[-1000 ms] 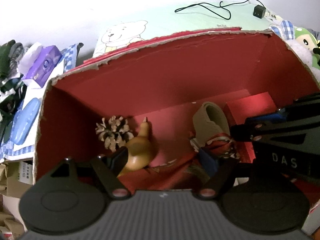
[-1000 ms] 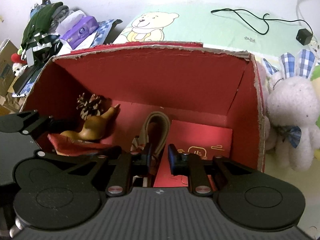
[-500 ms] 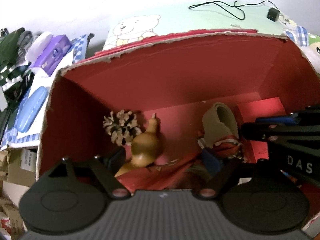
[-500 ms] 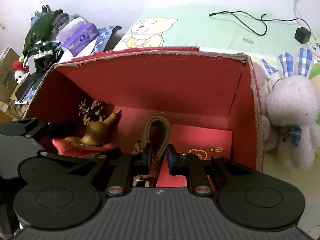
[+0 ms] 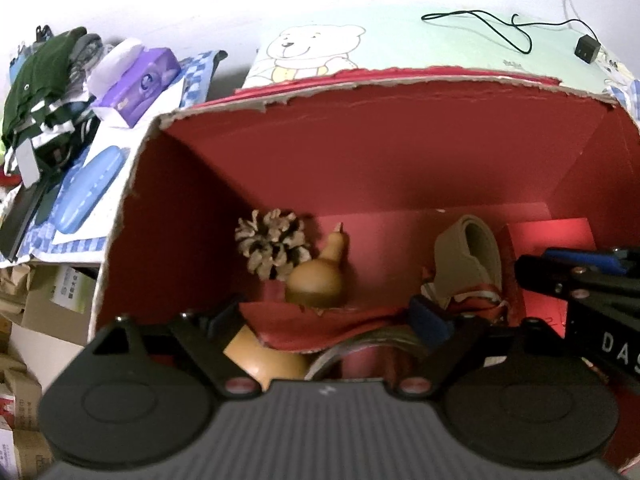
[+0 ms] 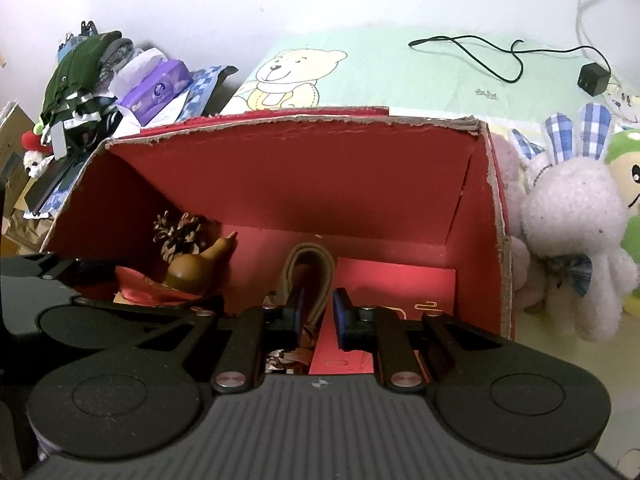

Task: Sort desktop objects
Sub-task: 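Open the right gripper to release the rope strap in the box, then withdraw the right gripper up out of the red box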

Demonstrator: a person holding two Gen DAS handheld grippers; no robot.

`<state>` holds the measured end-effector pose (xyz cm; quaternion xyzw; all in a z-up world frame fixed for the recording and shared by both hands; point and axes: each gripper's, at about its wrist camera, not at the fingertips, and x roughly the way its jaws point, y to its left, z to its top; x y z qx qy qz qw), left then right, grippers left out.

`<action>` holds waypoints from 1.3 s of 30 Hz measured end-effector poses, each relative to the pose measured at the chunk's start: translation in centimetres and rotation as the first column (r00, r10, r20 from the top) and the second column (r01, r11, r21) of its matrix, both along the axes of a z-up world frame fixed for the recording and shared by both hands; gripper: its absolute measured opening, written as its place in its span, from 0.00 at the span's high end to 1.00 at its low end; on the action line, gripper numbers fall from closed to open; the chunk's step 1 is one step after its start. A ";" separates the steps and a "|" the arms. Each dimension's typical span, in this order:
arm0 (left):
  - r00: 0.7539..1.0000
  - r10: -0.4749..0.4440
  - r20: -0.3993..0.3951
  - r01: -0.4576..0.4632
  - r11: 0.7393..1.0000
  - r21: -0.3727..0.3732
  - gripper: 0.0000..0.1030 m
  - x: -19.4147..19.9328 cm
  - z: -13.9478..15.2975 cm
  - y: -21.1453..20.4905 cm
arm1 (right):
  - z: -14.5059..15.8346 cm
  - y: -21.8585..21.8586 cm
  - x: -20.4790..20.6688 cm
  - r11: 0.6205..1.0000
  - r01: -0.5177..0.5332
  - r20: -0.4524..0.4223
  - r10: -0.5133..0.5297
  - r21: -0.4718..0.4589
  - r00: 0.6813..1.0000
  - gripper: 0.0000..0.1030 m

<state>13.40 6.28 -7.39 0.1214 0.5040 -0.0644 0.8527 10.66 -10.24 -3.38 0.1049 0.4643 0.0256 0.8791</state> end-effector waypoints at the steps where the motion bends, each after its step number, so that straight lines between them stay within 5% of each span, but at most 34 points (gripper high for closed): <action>1: 1.000 0.000 0.002 0.000 1.000 -0.002 0.12 0.0 0.0 0.0 | 0.0 0.0 0.0 1.000 0.000 0.000 0.000 -0.001 1.000 0.86; 16: 0.999 0.010 0.037 -0.010 1.000 0.005 0.07 -0.6 0.3 -0.1 | 0.1 0.3 -0.3 0.999 0.020 0.010 -0.020 -0.029 1.000 0.85; 27: 0.996 0.068 -0.054 -0.070 0.996 -0.053 0.12 -0.3 1.2 0.6 | 0.4 0.1 -0.9 0.999 0.046 0.050 -0.045 -0.007 0.998 0.85; 39: 0.993 0.117 0.011 -0.116 0.992 -0.055 0.05 -2.3 3.3 1.2 | 0.4 0.2 -0.8 0.999 0.047 0.048 -0.047 -0.010 0.998 0.84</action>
